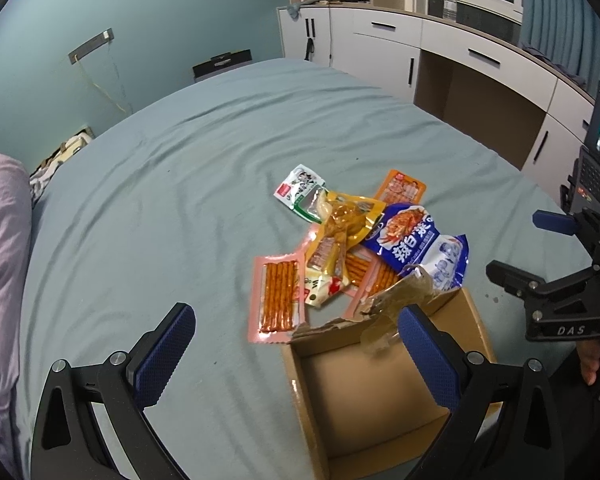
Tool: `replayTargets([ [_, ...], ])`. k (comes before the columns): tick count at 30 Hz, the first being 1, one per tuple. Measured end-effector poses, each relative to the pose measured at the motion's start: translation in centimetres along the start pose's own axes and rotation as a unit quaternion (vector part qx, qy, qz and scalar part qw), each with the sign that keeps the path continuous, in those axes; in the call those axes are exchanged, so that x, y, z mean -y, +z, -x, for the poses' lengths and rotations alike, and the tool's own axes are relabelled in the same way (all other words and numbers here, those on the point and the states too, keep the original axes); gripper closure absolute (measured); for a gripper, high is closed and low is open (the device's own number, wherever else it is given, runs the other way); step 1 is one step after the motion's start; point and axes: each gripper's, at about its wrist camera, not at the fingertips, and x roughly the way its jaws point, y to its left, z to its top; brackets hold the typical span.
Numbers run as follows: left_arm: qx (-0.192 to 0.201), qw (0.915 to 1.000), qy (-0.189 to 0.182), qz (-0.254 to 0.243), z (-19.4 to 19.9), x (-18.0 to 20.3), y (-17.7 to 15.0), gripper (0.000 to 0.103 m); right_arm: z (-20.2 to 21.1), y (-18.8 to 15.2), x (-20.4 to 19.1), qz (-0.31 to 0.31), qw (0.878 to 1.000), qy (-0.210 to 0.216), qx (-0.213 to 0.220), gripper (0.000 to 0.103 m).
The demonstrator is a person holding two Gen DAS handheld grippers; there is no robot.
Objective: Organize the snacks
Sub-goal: 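Move both tools back toward the emptied box and snack pile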
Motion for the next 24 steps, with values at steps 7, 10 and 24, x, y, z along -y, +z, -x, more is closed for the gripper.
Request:
replayTargets([
  [7,-0.007,1.0,0.001,0.005,-0.4,-0.2,0.1,0.0,-0.7,0.8,0.7,0.006,1.0,-0.018,-0.001,0.0],
  [10,-0.007,0.9999,0.004,0.007,-0.5,-0.3,0.1,0.0,-1.4,1.1,1.1,0.008,1.0,-0.022,-0.007,0.0],
  [24,-0.017,0.9995,0.003,0.028,-1.5,-1.6,0.5,0.0,-5.5,3.6,4.0,-0.043,0.998,-0.03,-0.046,0.0],
])
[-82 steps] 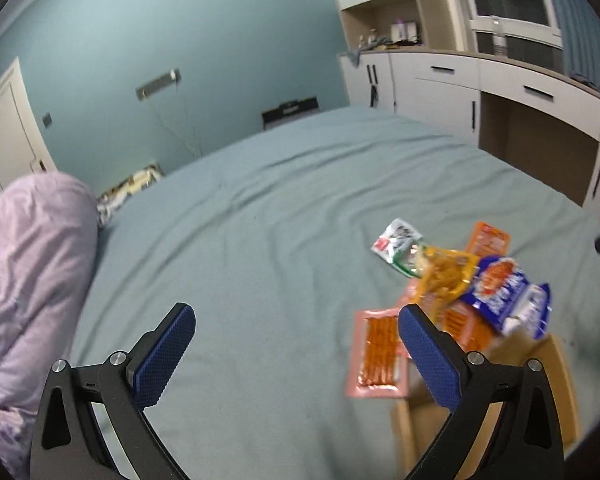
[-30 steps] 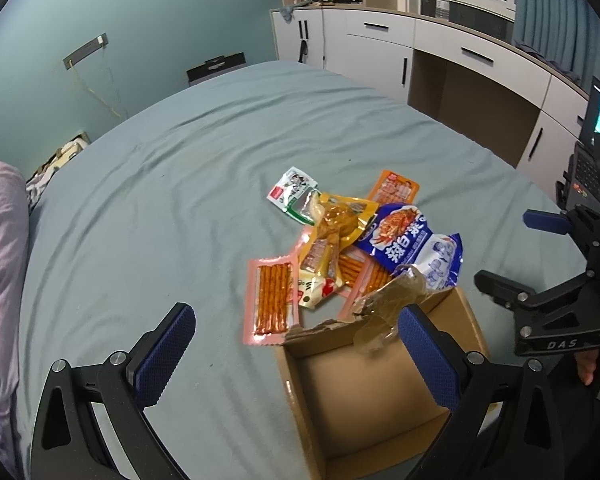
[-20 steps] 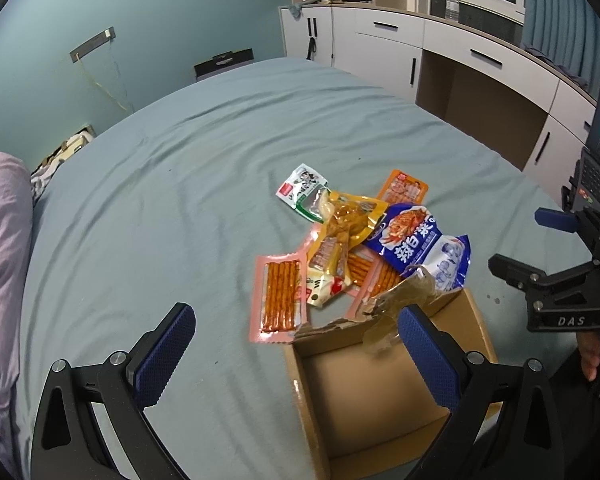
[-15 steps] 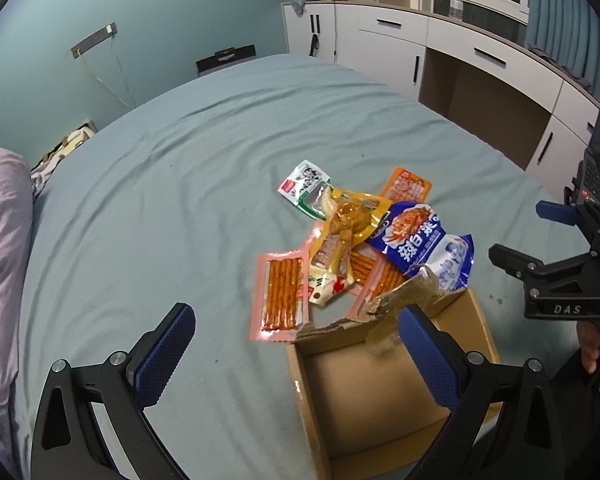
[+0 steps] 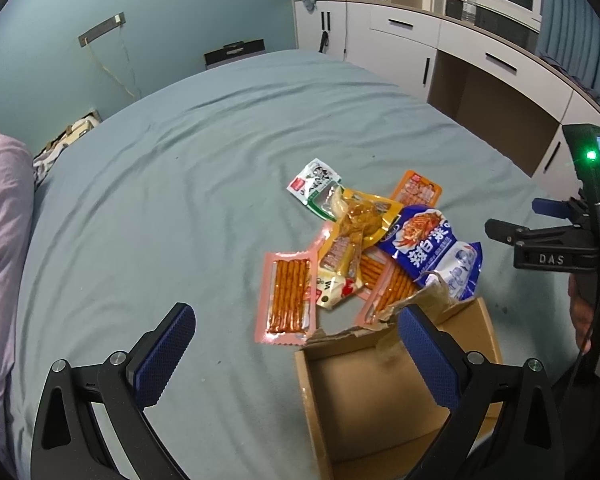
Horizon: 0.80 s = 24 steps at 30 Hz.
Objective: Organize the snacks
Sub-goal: 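Move both tools back toward the emptied box and snack pile, then grasp the blue-and-white snack bag with the right gripper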
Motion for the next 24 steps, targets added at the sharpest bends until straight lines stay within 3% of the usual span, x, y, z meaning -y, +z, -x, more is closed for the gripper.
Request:
replayTargets([
  [5,-0.01,0.9997,-0.009,0.022,-0.7,-1.1,0.2,0.0,-3.2,0.6,-0.2,-0.005,0.999,0.007,-0.045,0.0],
  [10,-0.027,0.9976,-0.032,0.056,-1.9,-2.2,0.3,0.0,-5.9,1.9,-1.4,-0.009,0.994,0.077,-0.081,0.0],
  [18,-0.043,0.9966,-0.035,0.061,-3.4,-2.5,0.4,0.0,-11.7,3.8,-3.2,-0.019,0.981,0.135,-0.14,0.002],
  [20,-0.047,0.9965,-0.032,0.061,-3.8,-2.6,0.5,0.0,-12.4,3.9,-3.3,-0.019,0.98,0.13,-0.15,0.023],
  [24,-0.059,0.996,-0.031,0.061,-5.0,-2.4,0.7,0.0,-13.0,3.7,-3.5,-0.008,0.977,0.136,-0.162,0.049],
])
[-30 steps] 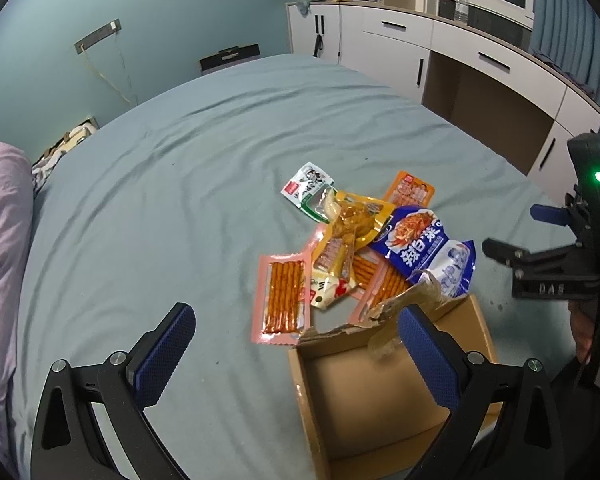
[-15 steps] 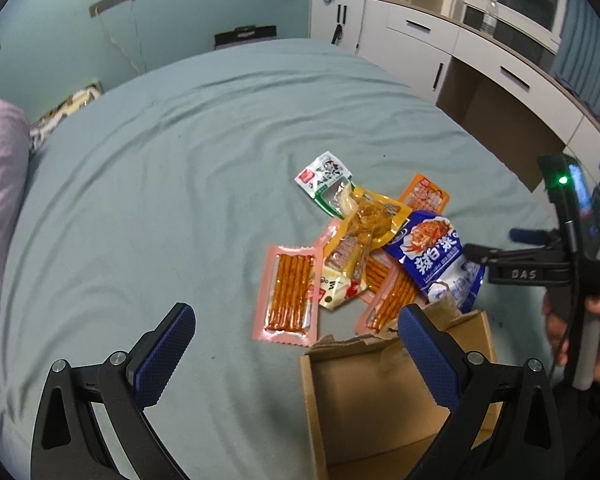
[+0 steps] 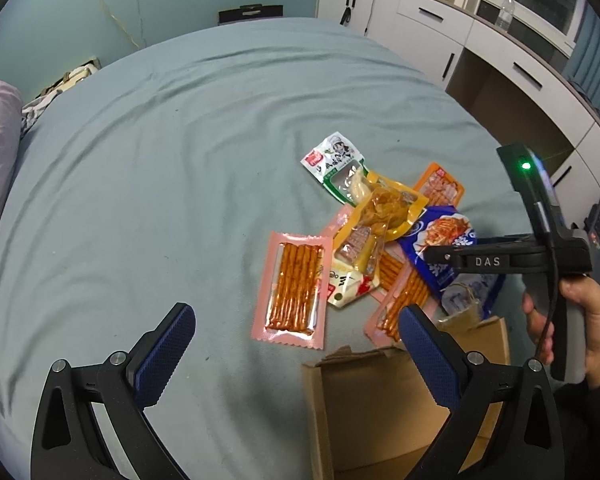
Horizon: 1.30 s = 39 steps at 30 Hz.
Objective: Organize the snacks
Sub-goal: 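Grasp the blue-and-white snack bag with the right gripper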
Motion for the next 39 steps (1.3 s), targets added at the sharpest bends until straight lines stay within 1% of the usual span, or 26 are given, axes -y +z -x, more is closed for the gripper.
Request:
replayTargets([
  [1,-0.002,1.0,0.001,-0.002,-0.3,0.1,0.1,0.0,0.2,0.0,-0.1,0.003,1.0,-0.005,0.003,0.054],
  [3,-0.005,0.9999,0.005,-0.009,-0.7,0.3,0.1,0.0,1.2,-0.1,-0.2,0.005,1.0,0.001,0.015,0.062],
  [4,-0.007,0.9999,0.008,-0.014,-1.0,0.5,0.1,0.0,1.8,-0.1,-0.1,0.005,1.0,0.001,0.026,0.073],
  [9,-0.02,0.9994,0.017,-0.023,-2.3,0.5,0.4,0.0,4.0,-0.3,0.4,0.001,0.997,0.001,0.072,0.075],
  [11,-0.027,0.9994,0.016,-0.018,-3.0,0.1,0.8,0.0,4.6,-0.6,1.1,-0.012,0.996,0.004,0.086,0.08],
  [14,-0.04,0.999,0.016,-0.01,-4.2,-0.5,1.4,0.0,6.4,-1.2,2.0,-0.033,0.991,0.007,0.126,0.08],
  [15,-0.046,0.9987,0.02,-0.009,-4.9,-0.8,1.6,0.0,7.0,-1.6,2.0,-0.038,0.989,0.01,0.14,0.08],
  [18,-0.069,0.9972,0.027,-0.007,-7.3,-1.4,2.3,0.0,8.7,-2.2,3.0,-0.052,0.983,0.041,0.173,0.082],
  [20,-0.087,0.996,0.022,0.003,-8.8,-1.8,2.6,0.0,9.5,-2.7,3.5,-0.056,0.979,0.059,0.188,0.082],
  [23,-0.099,0.9949,0.019,0.009,-10.4,-2.0,2.9,0.0,9.1,-3.6,3.7,-0.055,0.977,0.063,0.197,0.083],
  [26,-0.115,0.9932,0.014,0.002,-12.1,-1.6,3.3,0.007,8.2,-4.2,4.2,-0.067,0.978,0.067,0.188,0.083],
  [27,-0.124,0.9922,0.013,-0.003,-12.7,-1.4,3.4,0.013,7.8,-3.9,4.2,-0.072,0.978,0.069,0.185,0.083],
  [28,-0.135,0.9907,0.017,-0.007,-13.3,-1.2,3.3,0.022,7.7,-4.0,4.4,-0.076,0.978,0.072,0.182,0.083],
  [29,-0.139,0.99,0.023,-0.01,-13.8,-1.2,3.3,0.023,7.8,-3.8,4.4,-0.078,0.977,0.074,0.182,0.083],
  [30,-0.133,0.9908,0.022,-0.01,-13.8,-1.2,3.4,0.023,8.4,-3.9,4.6,-0.08,0.977,0.074,0.183,0.083],
  [32,-0.133,0.991,0.016,0.001,-13.8,-1.3,3.5,0.027,9.0,-4.0,4.5,-0.08,0.976,0.073,0.187,0.083],
  [33,-0.131,0.9913,0.012,0.008,-13.8,-1.5,3.7,0.036,9.3,-3.7,4.1,-0.081,0.976,0.073,0.189,0.083],
  [34,-0.128,0.9917,0.009,0.013,-13.8,-1.7,3.8,0.054,9.5,-3.6,3.9,-0.081,0.976,0.072,0.19,0.083],
  [35,-0.124,0.9921,0.005,0.018,-13.6,-1.8,3.9,0.062,9.6,-3.7,3.9,-0.08,0.976,0.071,0.192,0.083],
  [36,-0.123,0.9922,0.003,0.022,-13.5,-1.9,4.0,0.066,9.5,-3.6,3.5,-0.079,0.976,0.068,0.193,0.083],
  [37,-0.123,0.9922,0.002,0.021,-13.3,-1.8,4.1,0.068,9.3,-3.4,3.1,-0.078,0.976,0.065,0.195,0.083],
  [39,-0.121,0.9925,0.004,0.019,-13.0,-1.7,3.9,0.07,9.4,-3.7,2.9,-0.076,0.975,0.061,0.2,0.083],
])
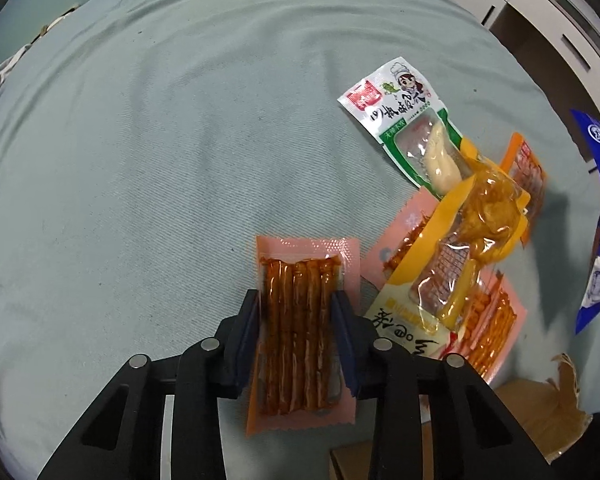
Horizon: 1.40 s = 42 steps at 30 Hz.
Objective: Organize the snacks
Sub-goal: 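Grasp the blue-and-white snack bag with the right gripper, then drop the pink-wrapped sticks into the box with the left gripper while the right holds the blue bag, then lower the blue-and-white bag into the box and open the right gripper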
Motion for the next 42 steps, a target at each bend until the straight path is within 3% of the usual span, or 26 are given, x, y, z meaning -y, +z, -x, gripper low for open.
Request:
replayTargets([
  [4,0.017,0.9993,-0.02,0.026,2.0,-0.4,-0.6,0.071,0.8,-0.6,0.1,0.001,1.0,0.001,0.014,0.083],
  [11,0.101,0.9924,-0.05,0.05,11.1,-1.2,-2.9,0.071,5.1,-2.3,0.7,-0.014,0.998,0.015,0.065,0.083],
  [16,0.149,0.9863,-0.071,0.002,16.7,0.2,-7.0,0.071,7.7,-4.0,1.5,-0.033,0.995,0.02,0.09,0.083],
  [23,0.153,0.9818,-0.106,-0.037,17.7,4.2,-11.6,0.07,10.0,-7.5,0.1,-0.017,0.995,0.005,0.102,0.083],
  [29,0.159,0.9802,-0.089,-0.076,17.3,6.9,-13.6,0.066,13.4,-10.6,-0.3,-0.007,0.993,0.023,0.119,0.083],
  [30,0.161,0.9799,-0.087,-0.08,17.3,7.1,-13.6,0.057,14.1,-11.3,-0.5,-0.003,0.992,0.027,0.121,0.083],
  [31,0.164,0.9796,-0.081,-0.083,17.3,7.3,-13.5,0.036,14.5,-11.8,-0.5,0.0,0.992,0.03,0.122,0.083],
  [33,0.184,0.9778,-0.062,-0.078,17.6,7.2,-13.8,0.021,15.0,-12.4,-0.3,0.006,0.992,0.032,0.121,0.083],
  [37,0.211,0.9753,-0.05,-0.043,18.5,5.8,-13.5,0.021,15.5,-13.2,-0.7,0.026,0.991,0.037,0.123,0.083],
  [42,0.237,0.9714,-0.006,-0.001,19.4,3.7,-13.6,0.021,15.0,-12.9,-1.2,0.069,0.989,0.051,0.124,0.083],
])
